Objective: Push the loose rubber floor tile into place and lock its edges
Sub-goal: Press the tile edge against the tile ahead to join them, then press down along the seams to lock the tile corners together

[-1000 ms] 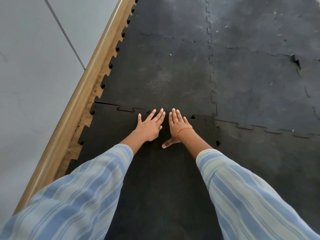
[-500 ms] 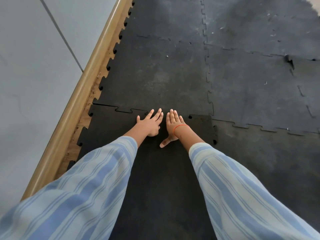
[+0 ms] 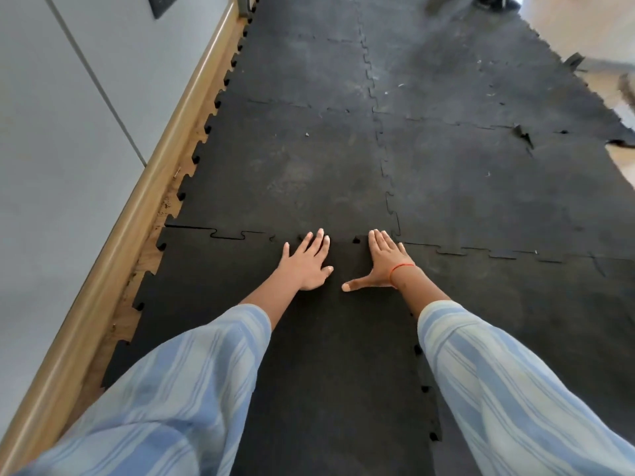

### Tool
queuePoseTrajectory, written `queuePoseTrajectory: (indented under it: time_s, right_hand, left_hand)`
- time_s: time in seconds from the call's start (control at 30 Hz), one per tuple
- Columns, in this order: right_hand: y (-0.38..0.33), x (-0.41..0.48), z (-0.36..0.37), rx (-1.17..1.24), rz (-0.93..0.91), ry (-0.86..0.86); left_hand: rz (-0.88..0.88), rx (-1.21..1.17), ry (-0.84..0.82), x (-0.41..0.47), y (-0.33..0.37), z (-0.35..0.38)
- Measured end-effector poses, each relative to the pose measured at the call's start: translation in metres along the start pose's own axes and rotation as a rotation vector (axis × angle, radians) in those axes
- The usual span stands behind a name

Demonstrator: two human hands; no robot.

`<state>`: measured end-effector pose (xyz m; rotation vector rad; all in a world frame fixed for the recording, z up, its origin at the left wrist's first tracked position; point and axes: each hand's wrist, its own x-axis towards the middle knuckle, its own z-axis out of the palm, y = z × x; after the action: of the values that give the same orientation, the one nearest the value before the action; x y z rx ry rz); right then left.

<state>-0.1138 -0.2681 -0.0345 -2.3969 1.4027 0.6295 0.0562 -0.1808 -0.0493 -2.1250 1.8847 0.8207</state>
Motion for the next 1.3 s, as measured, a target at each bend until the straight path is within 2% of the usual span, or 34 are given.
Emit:
queuePoseTrajectory:
  time_s: [0.17, 0.3, 0.43, 0.77, 0.83, 0.9, 1.0, 1.13, 1.3]
  right_hand:
    - [-0.006, 0.0, -0.003, -0.111, -0.015, 0.058]
    - [-0.007, -0.002, -0.004, -0.143, -0.009, 0.025]
    - [-0.006, 0.003, 0.011, -0.09, 0.002, -0.062]
    - [-0.002, 0.003, 0.014, -0.005, -0.016, -0.098]
    - [-0.001, -0.005, 0.02, 0.036, 0.001, -0.044]
    - [0.001, -0.024, 0.042, 0.063, 0.053, 0.107]
    - [0.006, -0.053, 0.076, 0.116, 0.163, 0.327]
    - [0.017, -0.056, 0.087, 0.137, 0.146, 0.376]
    - [0.021, -0.051, 0.102, 0.239, 0.137, 0.604]
  left_hand:
    - [-0.012, 0.075, 0.045, 0.003, -0.002, -0.003]
    - [-0.048, 0.142, -0.005, 0.004, 0.01, -0.004]
    - [-0.049, 0.068, -0.039, 0.01, 0.006, 0.007]
    - [-0.058, 0.111, -0.032, 0.011, 0.008, 0.011]
    - [-0.07, 0.119, -0.031, 0.011, 0.009, 0.01]
    - [-0.059, 0.124, -0.032, 0.012, 0.014, 0.008]
    - [0.065, 0.126, -0.038, 0.011, 0.038, 0.012]
    - [0.16, 0.08, -0.06, 0.016, 0.074, 0.019]
    - [0.16, 0.079, -0.069, 0.031, 0.074, 0.016]
